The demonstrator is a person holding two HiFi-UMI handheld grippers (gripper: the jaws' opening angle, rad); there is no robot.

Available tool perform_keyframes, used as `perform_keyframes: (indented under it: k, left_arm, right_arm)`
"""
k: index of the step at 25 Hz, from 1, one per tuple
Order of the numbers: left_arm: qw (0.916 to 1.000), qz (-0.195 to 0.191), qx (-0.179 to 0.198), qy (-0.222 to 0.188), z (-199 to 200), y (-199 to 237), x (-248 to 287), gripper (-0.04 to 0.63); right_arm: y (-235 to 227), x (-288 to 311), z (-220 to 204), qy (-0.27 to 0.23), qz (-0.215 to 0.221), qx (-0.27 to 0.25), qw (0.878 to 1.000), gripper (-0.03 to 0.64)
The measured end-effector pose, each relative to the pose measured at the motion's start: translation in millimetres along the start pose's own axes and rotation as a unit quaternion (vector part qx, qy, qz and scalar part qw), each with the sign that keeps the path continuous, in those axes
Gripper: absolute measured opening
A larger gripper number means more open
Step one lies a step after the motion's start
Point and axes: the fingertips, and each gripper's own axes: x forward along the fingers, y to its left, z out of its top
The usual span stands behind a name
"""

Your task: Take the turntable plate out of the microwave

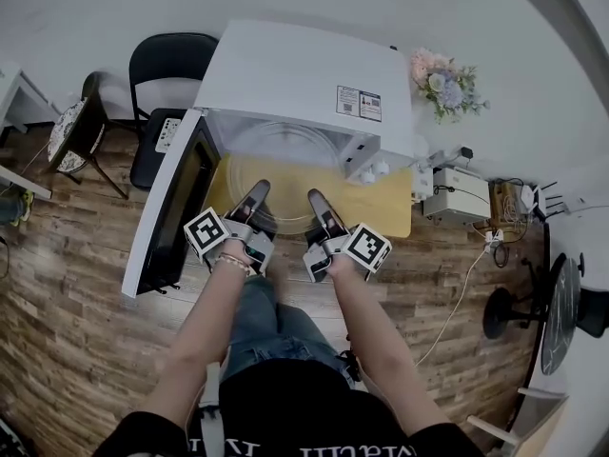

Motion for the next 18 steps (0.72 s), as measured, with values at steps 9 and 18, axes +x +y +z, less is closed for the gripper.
perform_keyframes:
  k: [9, 18]
  left_arm:
    - [0.9996, -0.020, 0.012, 0.016, -32.2, -31.0, -30.0, 0.032]
    - [0.9984, -0.039, 0.030, 0.028, -52.8, -51.1, -51.5, 0.032]
  right_arm:
    - [32.9, -30.0, -2.8, 0.020, 0.027, -0.026, 0.999, 0.126]
    - [49.0, -50.3, -3.8, 0.036, 0.022, -0.094, 0.995, 0.125]
